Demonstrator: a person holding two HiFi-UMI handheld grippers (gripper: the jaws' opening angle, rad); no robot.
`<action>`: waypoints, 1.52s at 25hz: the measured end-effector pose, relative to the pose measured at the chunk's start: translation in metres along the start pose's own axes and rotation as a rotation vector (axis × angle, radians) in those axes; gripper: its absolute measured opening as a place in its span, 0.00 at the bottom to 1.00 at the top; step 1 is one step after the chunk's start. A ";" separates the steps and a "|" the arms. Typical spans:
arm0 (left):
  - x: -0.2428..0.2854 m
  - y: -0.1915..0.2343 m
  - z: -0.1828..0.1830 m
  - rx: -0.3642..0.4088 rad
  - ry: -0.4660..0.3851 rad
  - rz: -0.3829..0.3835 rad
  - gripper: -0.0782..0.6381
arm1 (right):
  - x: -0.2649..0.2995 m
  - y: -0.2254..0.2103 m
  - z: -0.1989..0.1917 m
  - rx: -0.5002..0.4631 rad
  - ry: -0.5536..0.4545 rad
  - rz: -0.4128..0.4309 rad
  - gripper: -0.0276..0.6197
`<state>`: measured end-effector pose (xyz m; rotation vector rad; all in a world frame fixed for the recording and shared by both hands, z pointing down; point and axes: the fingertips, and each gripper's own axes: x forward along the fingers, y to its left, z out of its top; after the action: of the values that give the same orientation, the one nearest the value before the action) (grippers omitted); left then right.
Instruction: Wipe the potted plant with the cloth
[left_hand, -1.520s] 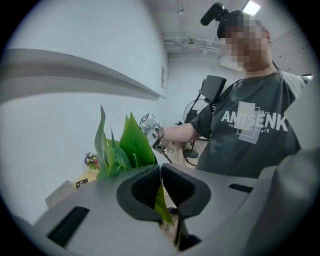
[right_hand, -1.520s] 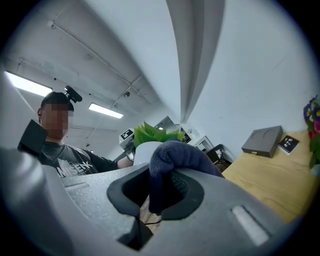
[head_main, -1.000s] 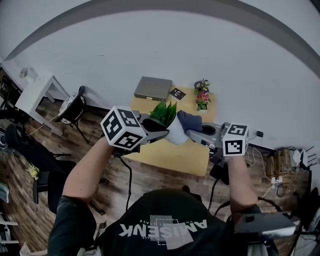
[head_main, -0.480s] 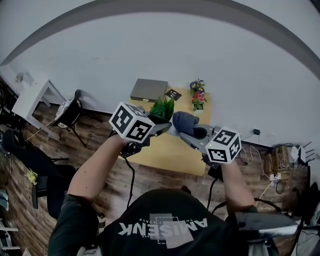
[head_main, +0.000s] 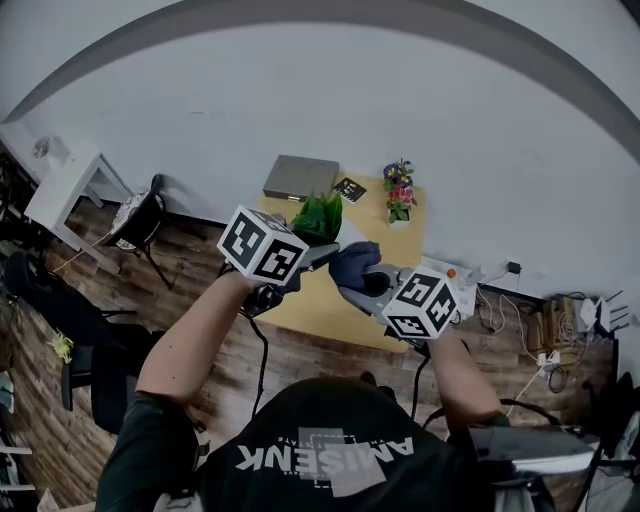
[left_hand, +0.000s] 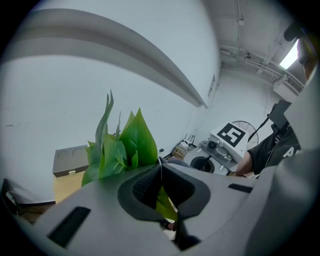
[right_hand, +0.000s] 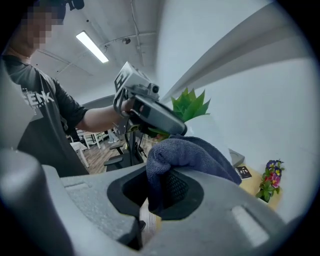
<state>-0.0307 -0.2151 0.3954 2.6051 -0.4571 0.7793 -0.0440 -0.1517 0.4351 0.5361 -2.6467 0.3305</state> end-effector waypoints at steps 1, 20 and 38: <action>-0.001 0.000 0.000 0.000 -0.001 0.001 0.12 | 0.005 0.003 -0.003 -0.011 0.019 0.011 0.10; -0.021 0.000 -0.016 0.021 -0.004 0.002 0.12 | 0.029 -0.007 -0.039 0.078 0.100 0.055 0.10; -0.016 0.050 -0.060 0.107 0.157 0.201 0.12 | -0.029 -0.060 -0.055 0.219 0.012 -0.118 0.10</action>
<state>-0.0906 -0.2287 0.4459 2.5959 -0.6537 1.0938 0.0251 -0.1797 0.4793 0.7541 -2.5688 0.5896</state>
